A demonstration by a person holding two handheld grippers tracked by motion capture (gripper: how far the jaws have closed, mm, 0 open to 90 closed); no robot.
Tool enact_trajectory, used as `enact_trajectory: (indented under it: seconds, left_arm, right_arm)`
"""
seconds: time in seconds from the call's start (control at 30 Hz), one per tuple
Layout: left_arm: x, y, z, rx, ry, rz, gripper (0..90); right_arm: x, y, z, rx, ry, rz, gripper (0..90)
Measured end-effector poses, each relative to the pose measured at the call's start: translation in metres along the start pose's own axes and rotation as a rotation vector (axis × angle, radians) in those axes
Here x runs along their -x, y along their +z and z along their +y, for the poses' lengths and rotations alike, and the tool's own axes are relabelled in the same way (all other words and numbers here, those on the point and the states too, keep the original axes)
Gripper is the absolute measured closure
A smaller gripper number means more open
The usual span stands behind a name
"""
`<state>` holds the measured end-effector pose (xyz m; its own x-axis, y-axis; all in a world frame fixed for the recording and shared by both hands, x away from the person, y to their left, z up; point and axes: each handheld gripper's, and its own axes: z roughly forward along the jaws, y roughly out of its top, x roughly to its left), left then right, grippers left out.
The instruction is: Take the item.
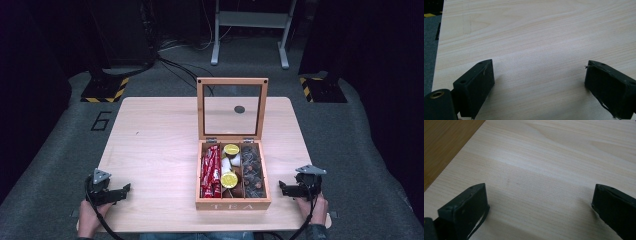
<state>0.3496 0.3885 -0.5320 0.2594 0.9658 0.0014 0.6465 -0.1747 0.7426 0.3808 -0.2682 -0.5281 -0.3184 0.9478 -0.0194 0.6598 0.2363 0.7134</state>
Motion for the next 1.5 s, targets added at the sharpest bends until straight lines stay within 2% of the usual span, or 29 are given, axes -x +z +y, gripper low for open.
enact_trajectory:
  seconds: [0.13, 0.3, 0.33, 0.4, 0.47, 0.57, 0.7, 0.73, 0.9, 1.0, 1.03, 1.07, 1.13, 1.23, 1.5]
  left_arm:
    - [0.001, 0.000, 0.000, 0.003, -0.004, 0.008, 9.7]
    - [0.002, -0.001, -0.001, -0.001, 0.012, -0.005, 9.3]
    - [0.002, -0.002, 0.000, -0.017, 0.022, -0.016, 9.0]
    - [0.004, -0.002, -0.001, -0.012, 0.018, -0.032, 5.3]
    - [0.006, -0.002, -0.001, -0.002, 0.000, -0.054, 5.3]
    - [0.006, -0.003, 0.000, -0.001, -0.002, -0.063, 4.4]
    - [0.011, -0.008, 0.006, 0.010, 0.001, -0.079, 2.7]
    - [0.011, -0.010, 0.007, -0.001, 0.014, -0.089, 2.2]
    - [0.017, -0.014, 0.018, 0.013, 0.016, -0.115, 1.5]
    - [0.022, -0.020, 0.026, 0.026, 0.032, -0.130, 1.1]
    - [0.022, -0.020, 0.028, 0.028, 0.036, -0.138, 0.8]
    - [0.023, -0.019, 0.029, 0.038, 0.020, -0.153, 0.8]
    - [0.025, -0.016, 0.033, 0.035, 0.014, -0.176, 0.2]
    - [0.032, -0.014, 0.038, 0.012, 0.036, -0.206, 0.1]
    - [0.053, -0.018, 0.054, 0.041, 0.074, -0.277, 0.1]
  right_arm:
    - [0.000, 0.000, 0.000, -0.005, 0.000, 0.004, 0.0]
    - [-0.001, 0.000, 0.000, -0.007, 0.013, 0.012, 0.0]
    - [0.001, 0.000, 0.000, -0.006, 0.001, 0.014, 0.0]
    - [0.002, 0.001, 0.000, -0.009, 0.011, 0.022, 0.0]
    - [0.002, 0.001, 0.000, -0.007, 0.011, 0.023, 0.0]
    - [0.002, 0.001, 0.000, -0.008, 0.011, 0.023, 0.0]
    - [0.002, 0.001, 0.000, -0.005, 0.012, 0.026, 0.0]
    - [0.002, 0.001, 0.000, -0.005, 0.012, 0.027, 0.0]
    - [0.002, 0.001, 0.000, -0.005, 0.012, 0.028, 0.0]
    - [0.002, 0.001, 0.000, -0.005, 0.012, 0.028, 0.0]
    - [0.002, 0.001, 0.000, -0.005, 0.011, 0.029, 0.0]
    - [0.002, 0.001, 0.000, -0.005, 0.011, 0.029, 0.0]
    - [0.002, 0.001, 0.000, -0.005, 0.011, 0.028, 0.0]
    - [0.001, 0.001, 0.000, -0.005, 0.014, 0.018, 0.0]
    - [0.002, 0.001, 0.000, -0.005, 0.013, 0.027, 0.1]
